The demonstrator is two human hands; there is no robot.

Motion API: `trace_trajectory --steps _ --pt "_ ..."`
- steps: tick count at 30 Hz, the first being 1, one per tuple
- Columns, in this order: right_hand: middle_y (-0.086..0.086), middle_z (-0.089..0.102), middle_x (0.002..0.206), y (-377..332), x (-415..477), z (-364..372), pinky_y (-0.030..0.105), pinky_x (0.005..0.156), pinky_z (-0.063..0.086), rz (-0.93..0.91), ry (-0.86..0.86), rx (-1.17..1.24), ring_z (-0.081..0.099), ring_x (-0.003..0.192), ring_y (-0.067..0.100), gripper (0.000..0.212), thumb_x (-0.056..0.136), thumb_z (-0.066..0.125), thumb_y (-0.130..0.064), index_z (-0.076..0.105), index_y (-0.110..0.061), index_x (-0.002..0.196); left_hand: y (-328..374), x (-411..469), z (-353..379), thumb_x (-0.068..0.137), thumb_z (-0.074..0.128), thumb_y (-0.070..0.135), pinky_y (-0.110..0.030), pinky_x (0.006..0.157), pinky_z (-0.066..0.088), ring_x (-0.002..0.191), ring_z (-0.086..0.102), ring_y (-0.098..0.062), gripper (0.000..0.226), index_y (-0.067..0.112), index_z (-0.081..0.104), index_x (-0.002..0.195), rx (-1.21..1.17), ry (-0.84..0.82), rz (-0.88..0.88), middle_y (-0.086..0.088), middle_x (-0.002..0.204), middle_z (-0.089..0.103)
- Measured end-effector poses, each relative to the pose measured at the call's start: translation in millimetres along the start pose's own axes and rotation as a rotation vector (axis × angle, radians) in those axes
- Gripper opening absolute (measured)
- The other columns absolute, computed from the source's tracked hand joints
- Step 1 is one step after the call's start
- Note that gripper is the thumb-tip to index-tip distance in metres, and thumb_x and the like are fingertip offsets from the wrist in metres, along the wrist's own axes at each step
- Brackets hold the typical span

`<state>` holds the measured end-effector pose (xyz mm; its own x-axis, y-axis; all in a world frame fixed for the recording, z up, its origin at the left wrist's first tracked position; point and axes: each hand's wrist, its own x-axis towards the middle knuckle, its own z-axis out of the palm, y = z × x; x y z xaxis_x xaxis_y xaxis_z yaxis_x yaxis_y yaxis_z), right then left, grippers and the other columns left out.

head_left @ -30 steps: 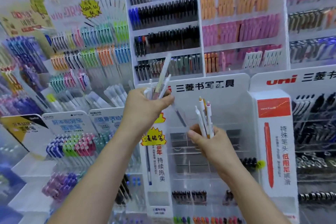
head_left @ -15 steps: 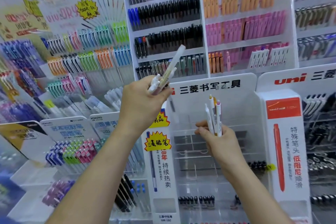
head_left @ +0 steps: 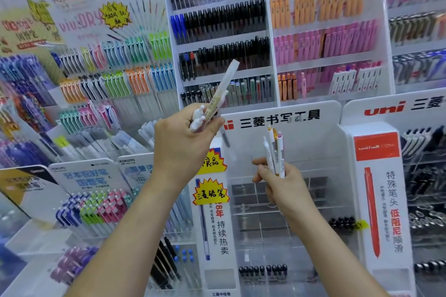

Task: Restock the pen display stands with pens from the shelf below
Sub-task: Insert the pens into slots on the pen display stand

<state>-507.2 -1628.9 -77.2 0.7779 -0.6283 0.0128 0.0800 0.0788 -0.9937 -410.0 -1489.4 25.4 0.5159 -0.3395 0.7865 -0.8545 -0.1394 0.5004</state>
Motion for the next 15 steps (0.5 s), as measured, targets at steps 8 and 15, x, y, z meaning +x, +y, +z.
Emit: trace_trajectory --steps 8,15 --pt "0.006 0.066 0.077 -5.5 3.7 0.4 0.017 0.041 0.035 -0.032 0.0 0.085 0.037 0.044 0.006 0.015 0.098 0.056 -0.017 0.067 -0.018 0.107 -0.9 -1.7 -1.8 0.081 0.077 0.017 -0.044 0.065 0.055 0.07 0.065 -0.025 0.019 0.033 0.069 0.087 -0.109 0.055 -0.047 0.002 0.074 0.071" --pt "0.0 0.07 0.081 -13.5 12.0 6.6 0.019 0.057 0.036 -0.077 -0.015 -0.091 0.049 0.046 -0.005 0.022 0.097 0.055 -0.017 0.064 -0.029 0.113 -2.6 13.1 -2.7 0.08 0.077 0.019 -0.048 0.07 0.056 0.077 0.067 -0.027 0.02 0.033 0.067 0.089 -0.123 0.036 -0.056 0.0 0.079 0.071"
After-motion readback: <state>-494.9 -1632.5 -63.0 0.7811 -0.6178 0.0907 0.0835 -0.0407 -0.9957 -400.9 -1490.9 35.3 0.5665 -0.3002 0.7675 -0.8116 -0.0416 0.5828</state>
